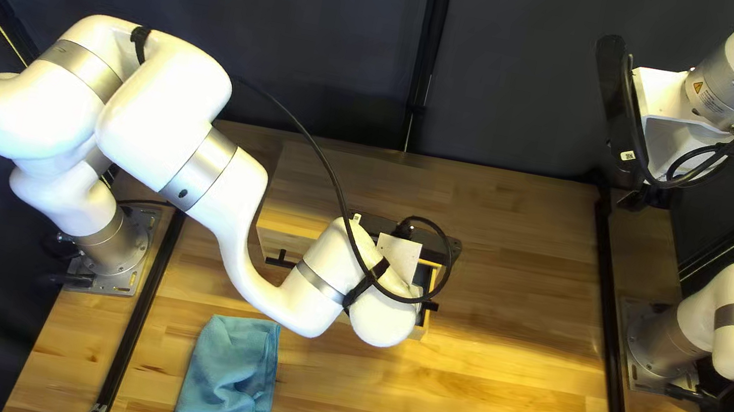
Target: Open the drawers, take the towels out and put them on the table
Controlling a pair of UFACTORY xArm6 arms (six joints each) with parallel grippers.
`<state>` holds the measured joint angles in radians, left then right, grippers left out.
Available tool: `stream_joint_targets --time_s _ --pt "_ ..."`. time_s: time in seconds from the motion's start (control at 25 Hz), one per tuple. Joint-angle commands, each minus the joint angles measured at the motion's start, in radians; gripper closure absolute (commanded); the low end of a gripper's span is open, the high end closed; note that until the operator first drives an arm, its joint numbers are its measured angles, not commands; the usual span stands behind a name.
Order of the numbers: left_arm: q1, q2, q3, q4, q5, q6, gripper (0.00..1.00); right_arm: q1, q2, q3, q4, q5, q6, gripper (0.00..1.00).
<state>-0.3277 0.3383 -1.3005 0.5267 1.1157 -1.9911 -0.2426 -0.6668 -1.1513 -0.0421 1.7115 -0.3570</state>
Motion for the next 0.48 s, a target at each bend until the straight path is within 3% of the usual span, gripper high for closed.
stream_joint_targets --time_s 0.04,0.48 --pt "-0.001 0.009 -0.009 0.003 0.009 0.0 0.0 0.0 0.0 0.0 0.0 0.0 0.0 0.0" --pt "-0.006 0.023 -0.018 0.009 0.016 -0.001 0.0 0.0 0.0 0.0 0.0 0.0 0.0 0.0"
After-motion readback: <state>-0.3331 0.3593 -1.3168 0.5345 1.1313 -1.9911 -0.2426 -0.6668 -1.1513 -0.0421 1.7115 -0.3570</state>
